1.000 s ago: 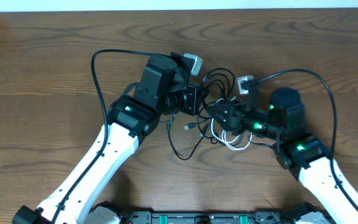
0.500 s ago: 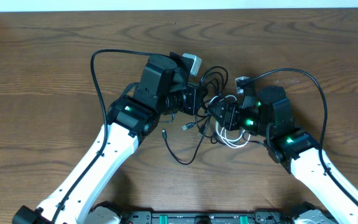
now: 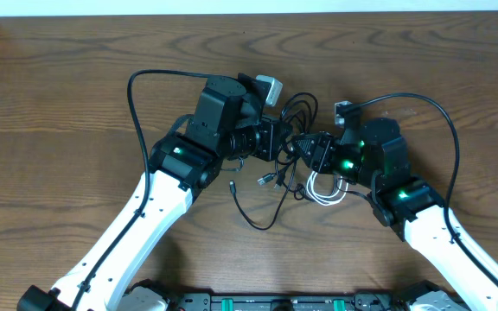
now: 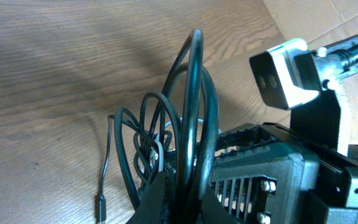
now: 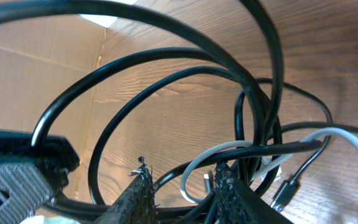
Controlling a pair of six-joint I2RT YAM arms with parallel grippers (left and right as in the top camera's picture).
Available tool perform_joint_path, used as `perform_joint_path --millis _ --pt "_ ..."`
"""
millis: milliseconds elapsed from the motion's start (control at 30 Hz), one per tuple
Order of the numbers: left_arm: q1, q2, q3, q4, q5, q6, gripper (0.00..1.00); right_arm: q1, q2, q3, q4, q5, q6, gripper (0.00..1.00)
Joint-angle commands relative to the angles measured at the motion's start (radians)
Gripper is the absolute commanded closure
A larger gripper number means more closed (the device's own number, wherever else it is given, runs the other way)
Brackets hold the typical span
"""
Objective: Untangle cables
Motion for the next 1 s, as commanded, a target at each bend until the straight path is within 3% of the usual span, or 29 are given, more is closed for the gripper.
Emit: perform_joint_path --millis 0,600,967 --pt "0.003 0.0 0.01 0.002 0.038 -0.012 0.93 0.006 0.003 -0.001 0.003 0.02 0.072 0.71" --pt "0.001 0.0 0.01 0.002 0.101 0.014 0.92 0.006 0.02 -0.001 -0.024 0.037 0.26 0.89" --pt "-0.042 0.0 0.01 0.002 0.1 0.049 0.92 0.006 0.02 -0.001 -0.023 0.014 0.41 0.81"
